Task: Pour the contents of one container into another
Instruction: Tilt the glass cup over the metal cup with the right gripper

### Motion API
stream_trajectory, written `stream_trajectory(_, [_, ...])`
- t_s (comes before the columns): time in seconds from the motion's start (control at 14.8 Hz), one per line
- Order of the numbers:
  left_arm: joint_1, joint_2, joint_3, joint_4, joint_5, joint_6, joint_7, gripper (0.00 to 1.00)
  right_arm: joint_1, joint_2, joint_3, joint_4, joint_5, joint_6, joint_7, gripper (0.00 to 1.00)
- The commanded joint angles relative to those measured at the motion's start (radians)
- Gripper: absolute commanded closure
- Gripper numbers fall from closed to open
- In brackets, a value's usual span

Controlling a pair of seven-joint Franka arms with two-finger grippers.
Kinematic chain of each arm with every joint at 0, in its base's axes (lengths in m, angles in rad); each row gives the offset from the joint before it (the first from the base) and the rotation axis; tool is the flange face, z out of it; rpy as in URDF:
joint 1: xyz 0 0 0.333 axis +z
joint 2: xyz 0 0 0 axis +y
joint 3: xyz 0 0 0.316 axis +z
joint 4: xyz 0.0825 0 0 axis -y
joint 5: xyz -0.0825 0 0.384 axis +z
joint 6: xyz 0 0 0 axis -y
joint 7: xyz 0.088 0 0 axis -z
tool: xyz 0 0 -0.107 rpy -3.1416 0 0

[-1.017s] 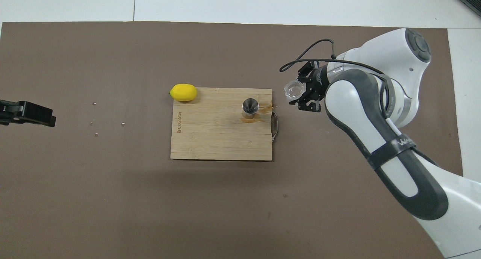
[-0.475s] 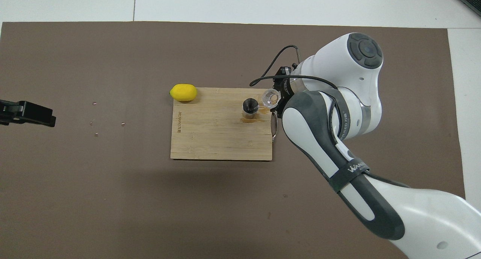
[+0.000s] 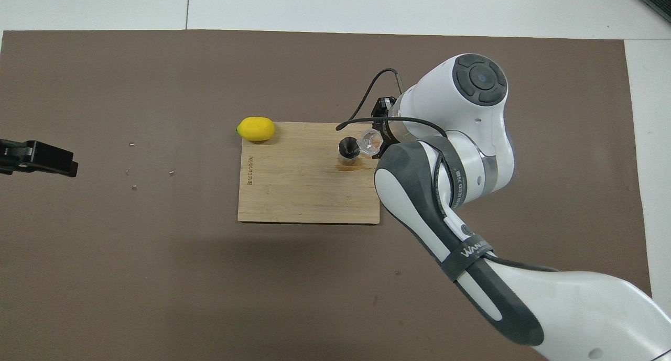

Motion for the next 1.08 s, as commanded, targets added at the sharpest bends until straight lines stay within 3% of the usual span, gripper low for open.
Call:
stream_trajectory(0.0, [-0.005,-0.014,0.007,-0.006,-0.006,-0.012,0.009,0.00,0.008,0.012,0.002,0.021,-0.066,0.012,0.029,1.00])
stream_trajectory(1.02, [-0.005,-0.014,0.007,-0.006,-0.006,-0.012,0.009,0.00,0.061,0.044,0.002,0.049,-0.242,0.014,0.029,1.00])
